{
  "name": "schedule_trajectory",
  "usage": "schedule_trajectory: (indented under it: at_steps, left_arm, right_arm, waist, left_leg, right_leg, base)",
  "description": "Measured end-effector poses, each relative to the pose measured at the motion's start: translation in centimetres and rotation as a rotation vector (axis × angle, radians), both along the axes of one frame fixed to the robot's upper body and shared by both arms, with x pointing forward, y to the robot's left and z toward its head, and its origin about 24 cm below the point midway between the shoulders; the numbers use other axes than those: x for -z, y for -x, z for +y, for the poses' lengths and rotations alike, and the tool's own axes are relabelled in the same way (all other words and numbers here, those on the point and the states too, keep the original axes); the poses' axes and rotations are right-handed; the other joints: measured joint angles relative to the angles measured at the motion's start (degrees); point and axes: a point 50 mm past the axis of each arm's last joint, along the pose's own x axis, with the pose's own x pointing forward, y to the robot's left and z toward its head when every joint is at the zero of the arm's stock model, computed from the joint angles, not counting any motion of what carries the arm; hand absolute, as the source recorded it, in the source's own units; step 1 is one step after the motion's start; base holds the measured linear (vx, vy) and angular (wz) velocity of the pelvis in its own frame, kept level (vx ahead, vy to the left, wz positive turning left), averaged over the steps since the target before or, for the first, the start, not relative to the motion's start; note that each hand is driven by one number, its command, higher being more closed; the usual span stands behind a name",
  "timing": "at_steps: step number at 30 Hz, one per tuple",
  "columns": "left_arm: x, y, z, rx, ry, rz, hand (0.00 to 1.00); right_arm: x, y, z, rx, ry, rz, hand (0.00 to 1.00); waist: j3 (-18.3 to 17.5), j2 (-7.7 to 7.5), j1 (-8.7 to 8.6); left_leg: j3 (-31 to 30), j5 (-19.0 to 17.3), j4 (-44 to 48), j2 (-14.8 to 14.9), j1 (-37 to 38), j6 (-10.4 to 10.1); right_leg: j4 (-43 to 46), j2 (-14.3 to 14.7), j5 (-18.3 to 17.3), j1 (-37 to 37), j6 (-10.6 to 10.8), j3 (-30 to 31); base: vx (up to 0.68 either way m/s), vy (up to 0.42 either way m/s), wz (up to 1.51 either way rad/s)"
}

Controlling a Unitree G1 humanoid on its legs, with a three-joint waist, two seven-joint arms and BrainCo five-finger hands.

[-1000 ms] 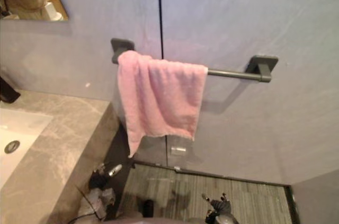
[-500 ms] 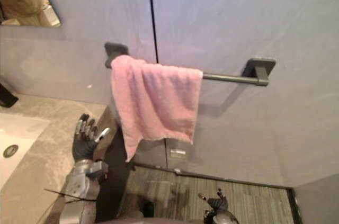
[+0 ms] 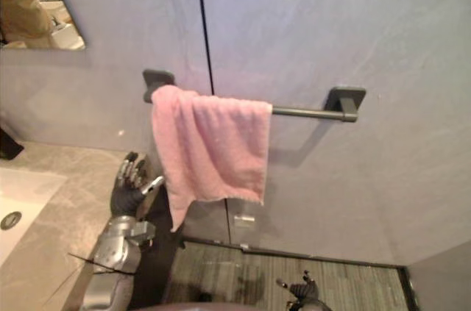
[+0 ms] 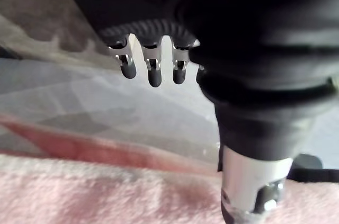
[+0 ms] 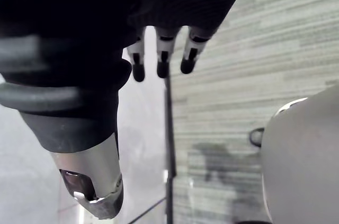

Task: Organize washtable

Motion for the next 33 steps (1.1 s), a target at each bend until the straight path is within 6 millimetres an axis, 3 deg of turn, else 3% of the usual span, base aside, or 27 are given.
schedule_trajectory:
  at_steps: [12, 13, 21, 25, 33]
  left_arm:
    - [2.3, -1.5, -0.1, 0.074, -0.065, 0.109, 0.00]
    - [2.5, -1.5, -0.1, 0.076, -0.070, 0.121, 1.00]
    - [2.7, -2.5, -0.1, 0.116, -0.140, 0.141, 1.00]
    - [2.3, -2.9, 0.4, 0.114, -0.160, 0.128, 1.00]
    - [1.9, -3.0, 1.5, 0.083, -0.170, 0.119, 1.00]
  right_arm:
    - [0.1, -0.4, -0.7, -0.027, 0.008, 0.015, 0.00]
    - [0.0, -0.5, -0.7, -0.028, 0.009, 0.014, 0.00]
    - [-0.5, -2.1, -1.5, -0.054, 0.037, -0.024, 0.00]
    - [-2.0, -4.6, -1.7, -0.085, 0.062, -0.135, 0.00]
    - [-8.5, -10.2, -2.7, -0.124, 0.145, -0.534, 0.00]
  waist:
    - [0.3, -0.16, -0.38]
    - [0.3, -0.15, -0.40]
    - [1.7, -0.19, -1.09]
    - [1.7, -0.20, -1.84]
    - [1.9, -0.12, -3.27]
  left_leg:
    - [0.3, 0.0, -0.5, 0.4, 0.3, 0.0]
    - [0.4, -0.1, -0.5, 0.4, 0.3, 0.0]
    - [1.3, -0.1, -0.5, 0.4, 0.0, 0.0]
    - [2.1, -0.2, -0.4, 0.5, -0.5, -0.1]
    - [2.0, -0.5, -0.1, 0.5, -0.5, -0.1]
  right_leg:
    - [-1.7, 0.6, 0.6, 0.8, -0.5, 0.4]
    - [-1.8, 0.6, 0.6, 0.8, -0.5, 0.5]
    - [-3.0, 0.8, 1.4, 0.6, -0.4, 1.7]
    - [-3.8, 1.0, 2.2, -0.3, -0.4, 3.2]
    - [-4.6, 1.0, 3.2, -0.7, -0.2, 4.9]
  base:
    - [-0.01, -0.006, -0.02]
    - [-0.01, -0.008, -0.05]
    - [-0.01, -0.002, -0.06]
    - [0.00, -0.003, -0.18]
    - [0.01, -0.004, -0.12]
